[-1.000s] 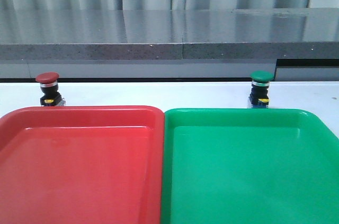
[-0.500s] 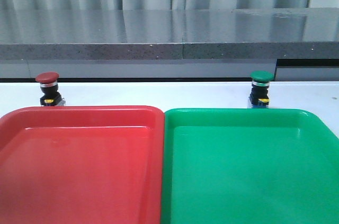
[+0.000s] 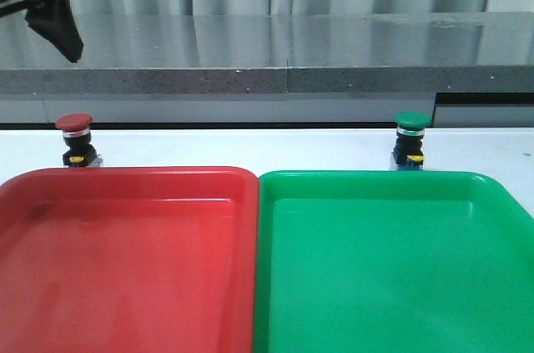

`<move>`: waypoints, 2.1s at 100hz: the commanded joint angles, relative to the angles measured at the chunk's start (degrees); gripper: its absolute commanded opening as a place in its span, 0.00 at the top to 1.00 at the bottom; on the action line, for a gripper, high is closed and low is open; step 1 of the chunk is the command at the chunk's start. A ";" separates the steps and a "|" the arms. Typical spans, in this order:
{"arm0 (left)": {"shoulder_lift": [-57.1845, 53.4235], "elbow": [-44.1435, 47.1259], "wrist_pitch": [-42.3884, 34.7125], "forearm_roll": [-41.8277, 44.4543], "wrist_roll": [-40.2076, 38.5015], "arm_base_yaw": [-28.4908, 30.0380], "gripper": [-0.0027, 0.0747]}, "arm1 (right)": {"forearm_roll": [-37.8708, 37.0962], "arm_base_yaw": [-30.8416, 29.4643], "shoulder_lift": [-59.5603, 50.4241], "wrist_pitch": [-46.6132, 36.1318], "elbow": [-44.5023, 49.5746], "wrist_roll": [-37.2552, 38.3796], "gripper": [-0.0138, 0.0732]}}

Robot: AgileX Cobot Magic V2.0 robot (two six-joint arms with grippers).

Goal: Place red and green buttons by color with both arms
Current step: 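Lower the left gripper over the red-capped button, then close the left gripper on the red button and lift it, then carry the red button forward and lower it into the red tray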

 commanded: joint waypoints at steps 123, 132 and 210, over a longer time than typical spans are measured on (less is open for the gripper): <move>16.71 -11.12 -4.38 -0.43 0.92 -1.99 0.73 | -0.60 -0.25 -0.97 -5.01 -0.80 0.02 0.92; 15.97 -11.12 -4.31 -0.43 0.92 -1.99 0.81 | -0.60 -0.25 -0.97 -5.01 -0.80 0.02 0.92; -7.25 4.86 -7.68 -7.97 0.68 -6.66 0.84 | -0.60 -0.25 -0.97 -5.01 -0.80 0.02 0.92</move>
